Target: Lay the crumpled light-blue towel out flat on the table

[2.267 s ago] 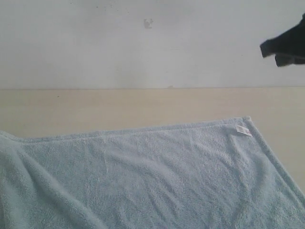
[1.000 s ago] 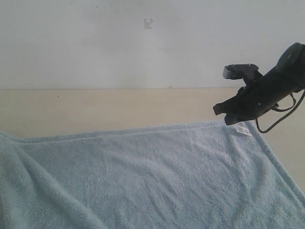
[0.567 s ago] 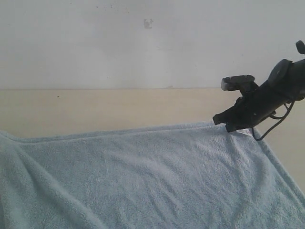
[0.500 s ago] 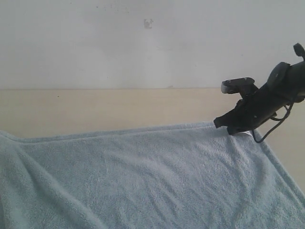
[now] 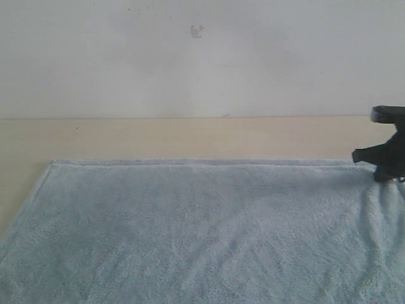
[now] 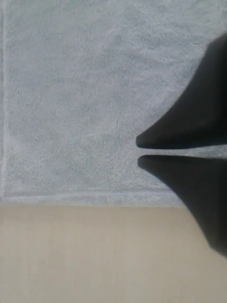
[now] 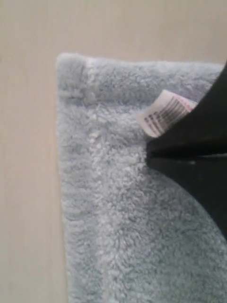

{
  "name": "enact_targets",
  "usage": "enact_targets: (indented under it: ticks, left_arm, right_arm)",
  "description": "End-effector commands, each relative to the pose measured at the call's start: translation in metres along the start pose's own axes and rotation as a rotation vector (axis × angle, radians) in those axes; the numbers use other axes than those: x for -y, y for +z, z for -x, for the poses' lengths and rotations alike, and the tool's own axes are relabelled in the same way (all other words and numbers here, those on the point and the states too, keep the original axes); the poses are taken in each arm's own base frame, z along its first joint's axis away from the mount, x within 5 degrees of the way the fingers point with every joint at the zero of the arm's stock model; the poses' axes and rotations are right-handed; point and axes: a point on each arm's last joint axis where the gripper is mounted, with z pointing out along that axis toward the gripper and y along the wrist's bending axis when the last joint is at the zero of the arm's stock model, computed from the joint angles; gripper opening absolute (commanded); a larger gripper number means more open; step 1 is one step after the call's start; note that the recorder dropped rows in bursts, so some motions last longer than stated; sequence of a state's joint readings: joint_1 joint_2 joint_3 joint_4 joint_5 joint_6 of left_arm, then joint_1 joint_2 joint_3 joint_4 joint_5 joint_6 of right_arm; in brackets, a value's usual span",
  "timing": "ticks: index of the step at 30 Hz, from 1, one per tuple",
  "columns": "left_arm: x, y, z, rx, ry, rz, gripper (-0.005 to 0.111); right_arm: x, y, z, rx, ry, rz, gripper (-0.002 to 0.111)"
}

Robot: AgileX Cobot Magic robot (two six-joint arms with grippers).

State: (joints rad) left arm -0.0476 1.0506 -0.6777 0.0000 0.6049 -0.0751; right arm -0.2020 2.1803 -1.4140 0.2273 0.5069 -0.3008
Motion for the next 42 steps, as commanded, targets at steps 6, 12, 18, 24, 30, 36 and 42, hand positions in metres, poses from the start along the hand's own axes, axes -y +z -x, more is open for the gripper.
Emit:
enact_targets:
  ticks: [6,12,18,24,30,36,42]
  left_arm:
    - [-0.001,-0.001,0.001,0.029,0.001,0.0,0.004]
    - [0.0,-0.002,0.004,0.059,0.001,-0.002,0.004]
    - [-0.001,0.006,0.007,0.06,0.008,0.002,0.004]
    - [0.0,0.027,0.01,0.036,0.007,0.003,0.004]
    - [0.001,0.051,0.013,0.035,-0.017,-0.007,0.004]
    - [0.002,0.074,0.024,0.073,-0.025,-0.011,0.004]
    - [0.003,0.105,0.032,-0.027,-0.011,-0.008,0.004]
  right_arm:
    - [0.017,-0.036,0.012,0.101,0.045,-0.007,0.0]
    - [-0.033,-0.075,0.032,0.241,-0.073,0.126,0.0]
    - [-0.081,-0.104,0.028,0.218,-0.172,0.22,0.0]
    - [-0.081,-0.125,-0.006,0.211,-0.12,0.196,0.0]
    - [-0.076,-0.135,-0.073,0.154,-0.085,0.156,0.0]
    - [-0.068,-0.129,-0.132,0.152,-0.009,0.092,0.0]
    - [-0.061,-0.122,-0.144,0.21,0.071,0.038,0.0]
